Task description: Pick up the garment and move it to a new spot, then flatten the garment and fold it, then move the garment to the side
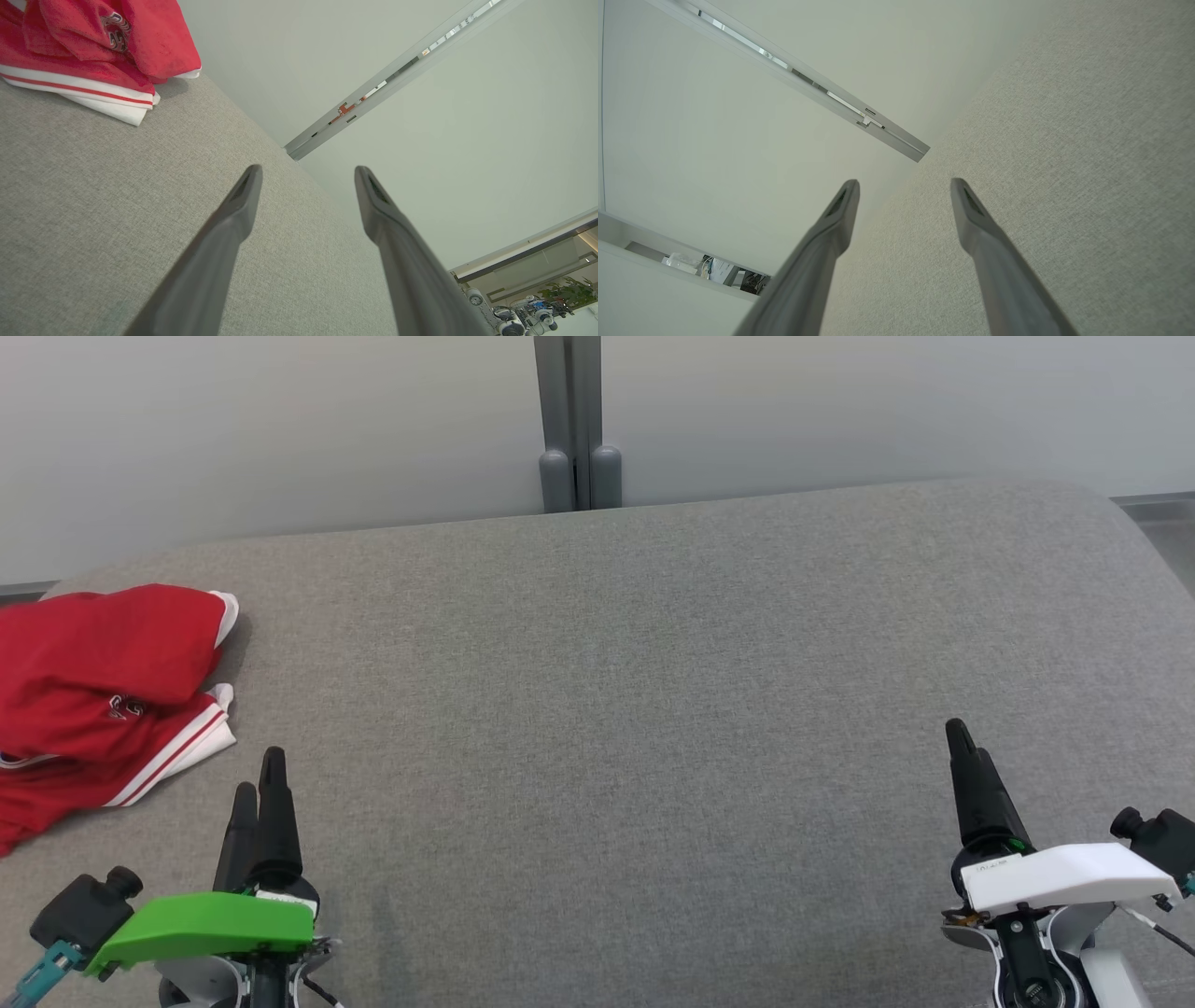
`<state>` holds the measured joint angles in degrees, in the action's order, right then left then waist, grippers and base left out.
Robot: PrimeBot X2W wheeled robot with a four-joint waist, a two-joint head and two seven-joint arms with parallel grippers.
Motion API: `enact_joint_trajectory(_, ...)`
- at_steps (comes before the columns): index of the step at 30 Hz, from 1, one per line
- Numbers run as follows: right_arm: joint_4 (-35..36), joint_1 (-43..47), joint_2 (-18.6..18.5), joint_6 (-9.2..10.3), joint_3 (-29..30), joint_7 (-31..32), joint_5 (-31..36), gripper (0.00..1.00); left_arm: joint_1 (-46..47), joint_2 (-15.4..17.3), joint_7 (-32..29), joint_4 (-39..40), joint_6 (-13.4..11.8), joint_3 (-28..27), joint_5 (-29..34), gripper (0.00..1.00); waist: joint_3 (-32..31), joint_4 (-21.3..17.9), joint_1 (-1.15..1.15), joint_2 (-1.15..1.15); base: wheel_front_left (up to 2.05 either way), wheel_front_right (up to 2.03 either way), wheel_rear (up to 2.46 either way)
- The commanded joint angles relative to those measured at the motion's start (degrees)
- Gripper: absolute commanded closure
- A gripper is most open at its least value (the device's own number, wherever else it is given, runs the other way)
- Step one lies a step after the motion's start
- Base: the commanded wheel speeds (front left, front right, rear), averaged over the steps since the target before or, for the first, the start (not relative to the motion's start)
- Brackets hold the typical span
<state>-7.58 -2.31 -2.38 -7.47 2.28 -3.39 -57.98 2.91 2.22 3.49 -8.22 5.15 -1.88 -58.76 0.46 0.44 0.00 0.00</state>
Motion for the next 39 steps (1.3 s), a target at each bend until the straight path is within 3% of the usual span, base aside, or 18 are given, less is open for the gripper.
enact_joint_trajectory(1,1.2,-0.2,-0.3,-0.01,0.0,-0.7,2.4,0.00,0.2,0.4,0.6,1.1,-0.1,0.1,3.0,0.00,0.0,0.0,0.00,0.00,0.00,0.00,0.00)
enact_joint_trajectory(15,3.3,0.4,-0.8,-0.02,0.0,-3.2,15.7,0.00,-0.5,0.5,3.1,2.7,-0.4,1.4,18.6,0.00,0.3,0.1,0.00,0.00,0.00,0.00,0.00)
enact_joint_trajectory(39,5.4,2.6,-2.5,-0.03,-1.5,-6.8,31.4,0.00,-2.0,0.9,6.7,2.9,-0.7,3.2,35.4,0.00,0.1,0.8,0.00,0.00,0.00,0.00,0.00)
